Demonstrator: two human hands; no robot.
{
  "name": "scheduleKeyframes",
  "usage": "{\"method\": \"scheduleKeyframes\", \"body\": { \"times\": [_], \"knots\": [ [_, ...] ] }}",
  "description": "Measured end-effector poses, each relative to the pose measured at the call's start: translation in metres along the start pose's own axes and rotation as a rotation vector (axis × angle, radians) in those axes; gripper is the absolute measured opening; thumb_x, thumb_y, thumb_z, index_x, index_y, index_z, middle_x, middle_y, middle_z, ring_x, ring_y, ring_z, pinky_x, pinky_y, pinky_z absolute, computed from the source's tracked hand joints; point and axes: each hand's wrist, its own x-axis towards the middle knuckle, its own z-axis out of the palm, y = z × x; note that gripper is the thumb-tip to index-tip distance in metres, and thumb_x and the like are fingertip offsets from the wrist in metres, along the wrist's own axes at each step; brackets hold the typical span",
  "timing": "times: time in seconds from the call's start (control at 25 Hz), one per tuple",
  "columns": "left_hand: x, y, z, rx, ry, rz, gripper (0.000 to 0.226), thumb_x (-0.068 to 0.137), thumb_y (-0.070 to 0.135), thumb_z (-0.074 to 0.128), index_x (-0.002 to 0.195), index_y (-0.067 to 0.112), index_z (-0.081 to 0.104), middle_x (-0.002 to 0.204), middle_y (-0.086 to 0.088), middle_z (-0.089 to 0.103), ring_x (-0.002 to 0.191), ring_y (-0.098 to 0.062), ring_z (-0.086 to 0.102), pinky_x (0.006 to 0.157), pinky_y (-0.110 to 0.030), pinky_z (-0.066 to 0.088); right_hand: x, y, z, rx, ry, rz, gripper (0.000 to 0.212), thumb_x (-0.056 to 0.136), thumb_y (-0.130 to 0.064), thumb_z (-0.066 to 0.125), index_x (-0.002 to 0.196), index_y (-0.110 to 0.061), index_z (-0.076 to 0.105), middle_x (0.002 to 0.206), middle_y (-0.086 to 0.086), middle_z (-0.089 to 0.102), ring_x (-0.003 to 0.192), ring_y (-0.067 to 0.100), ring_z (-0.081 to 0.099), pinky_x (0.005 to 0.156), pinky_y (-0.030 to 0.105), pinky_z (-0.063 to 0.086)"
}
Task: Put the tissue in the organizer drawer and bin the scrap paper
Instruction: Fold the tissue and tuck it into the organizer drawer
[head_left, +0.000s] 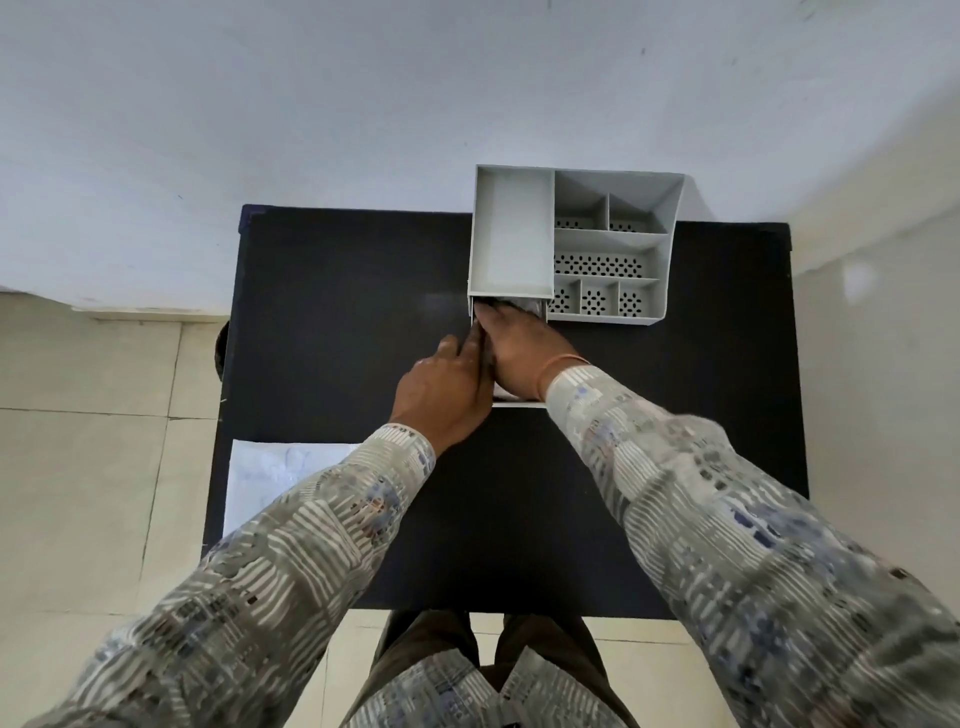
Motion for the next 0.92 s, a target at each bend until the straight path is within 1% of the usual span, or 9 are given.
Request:
{"method": "scheduleKeyframes", "body": {
  "times": [0.08, 0.16, 0.2, 0.28, 0.4, 0.56, 0.72, 0.8, 0.92],
  "knots": [
    [-0.01, -0.005, 0.002, 0.18, 0.008, 0.07, 0.081, 0.1, 0.061, 0.04, 0.168, 0.021, 0.021, 0.128, -0.013, 0.061, 0.097, -0.04, 0.072, 0.075, -0.045, 0.057, -0.027, 0.005, -0.008, 0.132, 0.052, 0.016, 0.073, 0.089, 0.0, 0.062, 0.158, -0.01, 0.041, 0.16, 0.013, 0.048, 0.15, 0.031, 0.042, 0.125, 0.037, 0.029],
    [-0.015, -0.007, 0.007, 0.322, -0.065, 0.118, 0.104, 0.09, 0.074, 0.047, 0.17, 0.019, 0.011, 0.133, -0.01, 0.059, 0.097, -0.035, 0.073, 0.072, -0.041, 0.056, -0.059, 0.01, -0.001, 0.014, 0.173, 0.069, 0.08, 0.086, -0.004, 0.063, 0.161, -0.013, 0.036, 0.165, 0.011, 0.041, 0.157, 0.029, 0.03, 0.131, 0.043, 0.019],
    [-0.015, -0.007, 0.009, 0.374, -0.1, 0.13, 0.109, 0.088, 0.073, 0.052, 0.17, 0.018, 0.007, 0.136, -0.01, 0.058, 0.098, -0.033, 0.073, 0.072, -0.04, 0.056, -0.072, 0.01, 0.009, -0.123, 0.207, 0.088, 0.084, 0.085, -0.011, 0.064, 0.162, -0.015, 0.033, 0.167, 0.011, 0.039, 0.16, 0.029, 0.023, 0.131, 0.052, 0.014],
    [-0.012, -0.005, 0.011, 0.45, -0.107, 0.151, 0.101, 0.094, 0.059, 0.056, 0.169, 0.014, 0.007, 0.135, -0.01, 0.061, 0.098, -0.032, 0.074, 0.071, -0.039, 0.056, -0.081, 0.009, 0.031, -0.312, 0.112, 0.125, 0.09, 0.085, -0.024, 0.064, 0.165, -0.023, 0.023, 0.173, 0.008, 0.025, 0.163, 0.032, 0.007, 0.125, 0.07, 0.001],
    [-0.004, -0.001, 0.008, 0.464, -0.108, 0.173, 0.087, 0.098, 0.04, 0.052, 0.169, 0.01, 0.01, 0.124, -0.011, 0.07, 0.098, -0.032, 0.075, 0.073, -0.04, 0.057, -0.065, 0.01, 0.046, -0.363, -0.022, 0.185, 0.09, 0.093, -0.018, 0.057, 0.167, -0.033, 0.007, 0.178, 0.001, -0.001, 0.163, 0.034, -0.009, 0.119, 0.078, -0.005],
    [0.001, -0.002, -0.005, 0.354, -0.156, 0.122, 0.087, 0.098, 0.039, 0.054, 0.17, 0.02, 0.009, 0.121, -0.009, 0.072, 0.104, -0.034, 0.073, 0.08, -0.043, 0.057, -0.061, 0.008, 0.047, -0.258, 0.012, 0.212, 0.087, 0.097, -0.008, 0.052, 0.167, -0.036, 0.008, 0.178, 0.001, -0.006, 0.163, 0.036, 0.003, 0.121, 0.076, 0.003],
    [-0.006, -0.014, -0.014, 0.416, 0.038, 0.215, 0.075, 0.102, 0.045, 0.055, 0.168, 0.035, 0.021, 0.11, -0.004, 0.074, 0.086, -0.03, 0.076, 0.063, -0.036, 0.052, -0.08, 0.011, 0.043, -0.296, 0.189, 0.189, 0.072, 0.096, -0.012, 0.058, 0.16, -0.034, 0.035, 0.177, 0.004, 0.015, 0.158, 0.037, 0.026, 0.122, 0.073, 0.014],
    [-0.004, -0.016, -0.013, 0.476, 0.008, 0.286, 0.063, 0.106, 0.043, 0.048, 0.165, 0.038, 0.028, 0.114, -0.002, 0.074, 0.087, -0.028, 0.076, 0.062, -0.034, 0.05, -0.079, 0.015, 0.041, -0.311, 0.157, 0.205, 0.063, 0.1, -0.016, 0.055, 0.158, -0.034, 0.038, 0.177, 0.002, 0.014, 0.158, 0.036, 0.025, 0.123, 0.072, 0.013],
    [0.01, -0.013, -0.015, 0.49, -0.082, 0.261, 0.057, 0.107, 0.033, 0.043, 0.163, 0.039, 0.032, 0.119, -0.002, 0.073, 0.099, -0.031, 0.075, 0.07, -0.037, 0.053, -0.058, 0.014, 0.031, -0.284, 0.085, 0.24, 0.058, 0.105, -0.017, 0.044, 0.159, -0.034, 0.035, 0.178, -0.002, 0.008, 0.16, 0.036, 0.02, 0.123, 0.073, 0.009]
  ]
}}
